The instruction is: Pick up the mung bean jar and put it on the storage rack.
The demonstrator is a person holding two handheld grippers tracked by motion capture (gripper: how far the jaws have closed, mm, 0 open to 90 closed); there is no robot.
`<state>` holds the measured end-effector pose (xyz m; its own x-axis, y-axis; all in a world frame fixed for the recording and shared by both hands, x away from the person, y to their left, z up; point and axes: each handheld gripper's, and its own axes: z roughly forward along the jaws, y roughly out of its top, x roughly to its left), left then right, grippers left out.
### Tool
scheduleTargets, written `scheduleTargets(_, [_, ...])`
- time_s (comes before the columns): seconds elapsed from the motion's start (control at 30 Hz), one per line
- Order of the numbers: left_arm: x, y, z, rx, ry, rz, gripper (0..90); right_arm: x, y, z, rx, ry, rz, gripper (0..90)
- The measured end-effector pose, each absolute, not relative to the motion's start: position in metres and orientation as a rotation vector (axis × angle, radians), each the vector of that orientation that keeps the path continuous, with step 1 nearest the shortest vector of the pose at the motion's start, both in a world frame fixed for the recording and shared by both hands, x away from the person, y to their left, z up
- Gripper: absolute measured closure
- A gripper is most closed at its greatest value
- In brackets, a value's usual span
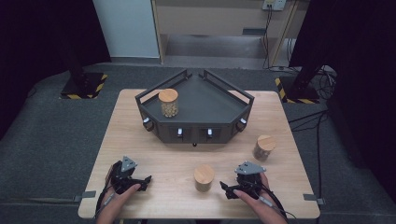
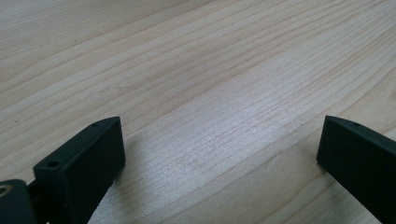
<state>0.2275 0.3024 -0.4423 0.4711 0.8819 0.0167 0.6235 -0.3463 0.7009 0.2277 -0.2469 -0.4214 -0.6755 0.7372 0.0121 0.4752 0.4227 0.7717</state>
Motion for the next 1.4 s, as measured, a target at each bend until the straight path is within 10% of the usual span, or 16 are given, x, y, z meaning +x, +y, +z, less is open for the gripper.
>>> scheduleTargets(1.4, [0.228, 0.303, -0.442, 2.090, 1.245, 0.523, 0.0, 0.230, -0.181, -0.406, 0.869, 2.450, 1.110, 3.2])
